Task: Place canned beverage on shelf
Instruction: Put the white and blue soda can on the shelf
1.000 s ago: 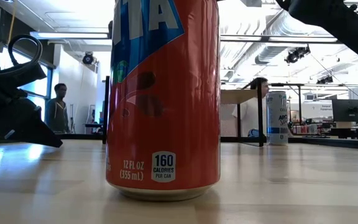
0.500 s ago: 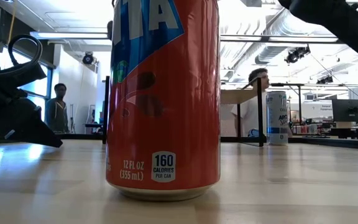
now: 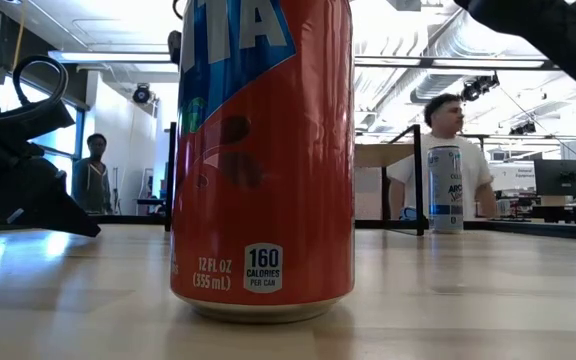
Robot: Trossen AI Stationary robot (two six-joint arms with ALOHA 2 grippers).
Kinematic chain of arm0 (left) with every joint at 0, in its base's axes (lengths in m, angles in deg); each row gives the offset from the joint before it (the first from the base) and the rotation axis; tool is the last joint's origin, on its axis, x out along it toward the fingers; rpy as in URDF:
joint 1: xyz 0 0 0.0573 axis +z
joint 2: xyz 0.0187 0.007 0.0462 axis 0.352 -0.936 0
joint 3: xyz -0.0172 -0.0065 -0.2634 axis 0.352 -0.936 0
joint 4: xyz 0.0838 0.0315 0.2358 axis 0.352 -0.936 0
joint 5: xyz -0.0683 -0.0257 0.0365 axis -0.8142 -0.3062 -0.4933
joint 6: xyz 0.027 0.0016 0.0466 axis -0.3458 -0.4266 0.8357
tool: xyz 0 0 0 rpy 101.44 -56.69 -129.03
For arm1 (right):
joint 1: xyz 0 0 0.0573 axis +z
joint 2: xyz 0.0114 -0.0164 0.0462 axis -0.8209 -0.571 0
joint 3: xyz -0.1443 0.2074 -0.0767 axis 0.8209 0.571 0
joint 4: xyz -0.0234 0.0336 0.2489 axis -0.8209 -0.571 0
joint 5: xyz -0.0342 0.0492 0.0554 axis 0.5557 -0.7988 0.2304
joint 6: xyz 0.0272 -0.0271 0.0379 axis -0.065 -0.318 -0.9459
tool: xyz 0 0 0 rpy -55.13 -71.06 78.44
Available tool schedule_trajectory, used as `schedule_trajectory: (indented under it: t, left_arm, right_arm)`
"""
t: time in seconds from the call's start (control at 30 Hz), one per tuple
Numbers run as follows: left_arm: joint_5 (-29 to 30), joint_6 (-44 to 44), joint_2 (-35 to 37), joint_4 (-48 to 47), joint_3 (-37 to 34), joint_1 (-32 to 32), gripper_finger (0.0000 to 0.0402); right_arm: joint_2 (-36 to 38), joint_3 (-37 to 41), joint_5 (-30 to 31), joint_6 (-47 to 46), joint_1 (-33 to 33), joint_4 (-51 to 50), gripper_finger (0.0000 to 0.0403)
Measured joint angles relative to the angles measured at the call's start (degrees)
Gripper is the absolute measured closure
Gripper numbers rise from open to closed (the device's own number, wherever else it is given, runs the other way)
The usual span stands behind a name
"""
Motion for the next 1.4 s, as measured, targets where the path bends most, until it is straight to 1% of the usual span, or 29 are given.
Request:
schedule_trajectory:
  t: [0.17, 0.23, 0.43, 0.5, 0.6, 0.7, 0.8, 0.9, 1.07, 1.17, 1.3, 1.4]
  left_arm:
    - [0.00, 0.00, 0.00, 0.06, 0.01, 0.00, 0.0002]
    - [0.00, 0.00, -0.01, 0.08, 0.01, 0.00, 0.0002]
    - [0.00, 0.00, 0.00, 0.08, 0.00, 0.00, 0.0002]
    - [0.00, 0.00, 0.00, 0.08, -0.01, 0.00, 0.0002]
    - [0.00, 0.00, 0.00, 0.08, 0.01, 0.00, 0.0002]
    - [0.00, 0.00, 0.00, 0.13, 0.01, 0.00, 0.0002]
    - [-0.03, 0.00, 0.00, 0.25, 0.01, 0.00, 0.0002]
    - [-0.11, 0.00, 0.00, 0.79, 0.01, 0.00, 0.0002]
    - [-0.33, 0.00, 0.00, 2.28, -0.01, 0.00, 0.0002]
    - [-0.35, 0.00, 0.00, 3.04, 0.01, 0.00, 0.0002]
    - [-0.35, 0.00, 0.00, 3.32, -0.01, 0.00, 0.0002]
    - [-0.35, 0.00, 0.00, 3.34, -0.01, -0.01, 0.0002]
  right_arm:
    - [0.00, 0.02, 3.75, -3.53, 1.05, -2.89, 0.0004]
    - [0.00, 0.02, 4.16, -4.40, 1.12, -3.25, 0.0004]
    - [0.00, 0.02, 3.09, -8.77, 1.28, -8.08, 0.0004]
    - [0.00, 0.02, 2.45, -10.56, 1.61, -11.00, 0.0004]
    - [0.20, 0.02, -0.12, -14.39, 2.06, -17.05, 0.0004]
    - [1.12, 0.02, -3.90, -19.51, 2.82, -24.45, 0.0004]
    - [2.30, 0.00, -6.85, -27.19, 3.99, -33.15, 0.0004]
    - [3.05, 0.00, -8.05, -37.44, 6.00, -40.88, 0.0004]
    - [3.17, 0.00, -8.14, -53.05, 9.53, -52.86, 0.0004]
    - [3.17, 0.00, -7.42, -58.77, 11.74, -55.63, 0.0005]
    - [3.17, 0.00, -3.82, -61.93, 14.36, -55.73, 0.0005]
    - [3.17, 0.00, -4.64, -64.49, 15.53, -55.73, 0.0005]
